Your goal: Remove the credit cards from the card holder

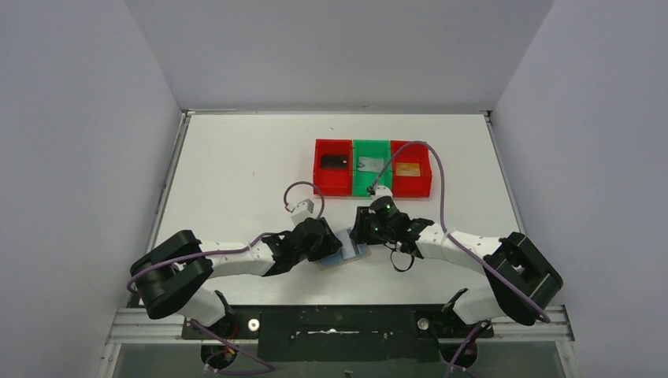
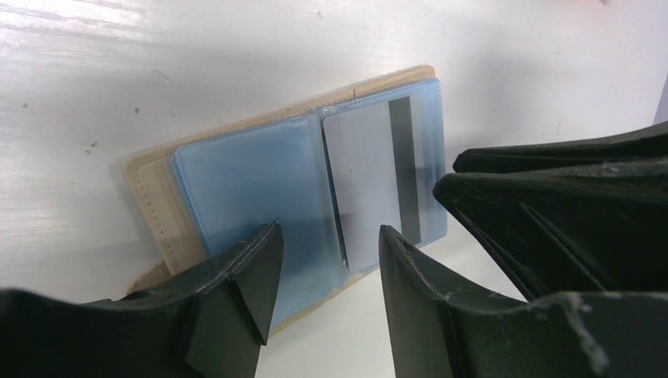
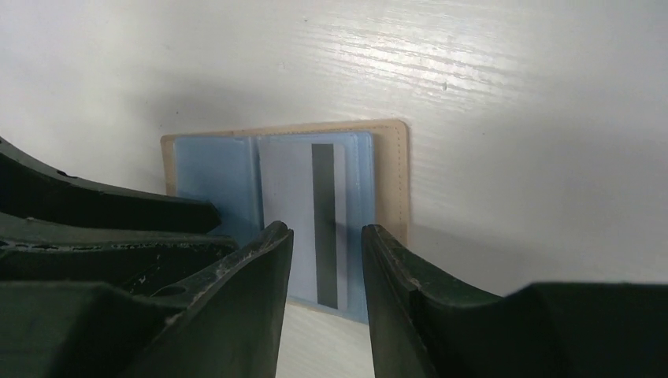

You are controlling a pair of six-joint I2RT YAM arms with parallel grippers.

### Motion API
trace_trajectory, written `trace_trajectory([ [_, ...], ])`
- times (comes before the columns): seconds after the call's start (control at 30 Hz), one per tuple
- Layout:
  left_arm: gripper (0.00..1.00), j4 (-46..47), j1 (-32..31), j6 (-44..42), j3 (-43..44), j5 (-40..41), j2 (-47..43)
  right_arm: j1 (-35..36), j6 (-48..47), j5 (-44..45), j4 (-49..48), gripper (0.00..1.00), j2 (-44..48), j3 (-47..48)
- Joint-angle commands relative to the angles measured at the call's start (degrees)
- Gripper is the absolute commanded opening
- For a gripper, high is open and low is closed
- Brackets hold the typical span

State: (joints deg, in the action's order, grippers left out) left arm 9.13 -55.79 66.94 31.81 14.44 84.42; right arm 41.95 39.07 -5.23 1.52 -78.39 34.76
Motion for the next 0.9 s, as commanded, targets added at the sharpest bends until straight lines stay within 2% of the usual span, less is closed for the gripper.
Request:
trace_trajectory([
  [0.0, 0.49, -5.4, 0.0, -0.8, 0.3, 1.6, 2.0, -0.4, -4.9, -0.8, 1.9, 0.37, -3.0, 3.1],
  [0.13, 0.44, -5.4, 0.1, -1.7, 0.1, 1.5, 1.4, -0.2, -3.0, -3.3, -0.2, 0.28, -3.9, 0.7],
  [0.33, 0.44, -4.2, 1.0, -2.9, 0.2, 0.7, -3.1, 1.0, 4.0, -2.7, -3.6, 0.19, -2.2, -4.9],
  [0.5, 0.45, 2.7, 1.1, -4.8, 0.1, -2.6, -5.9, 2.4, 9.2, -0.5, -6.0, 0.18, -1.8, -8.4],
  [0.67, 0.46, 3.1, 1.1, -5.4, 2.8, -5.4, -2.4, 2.5, 11.1, 1.5, -6.5, 0.17, -2.3, -9.2],
  [0.87, 0.46, 3.6, 0.7, -2.2, 2.6, -4.4, 1.6, 2.4, 11.5, 3.2, -5.4, 0.17, -1.8, -9.2],
])
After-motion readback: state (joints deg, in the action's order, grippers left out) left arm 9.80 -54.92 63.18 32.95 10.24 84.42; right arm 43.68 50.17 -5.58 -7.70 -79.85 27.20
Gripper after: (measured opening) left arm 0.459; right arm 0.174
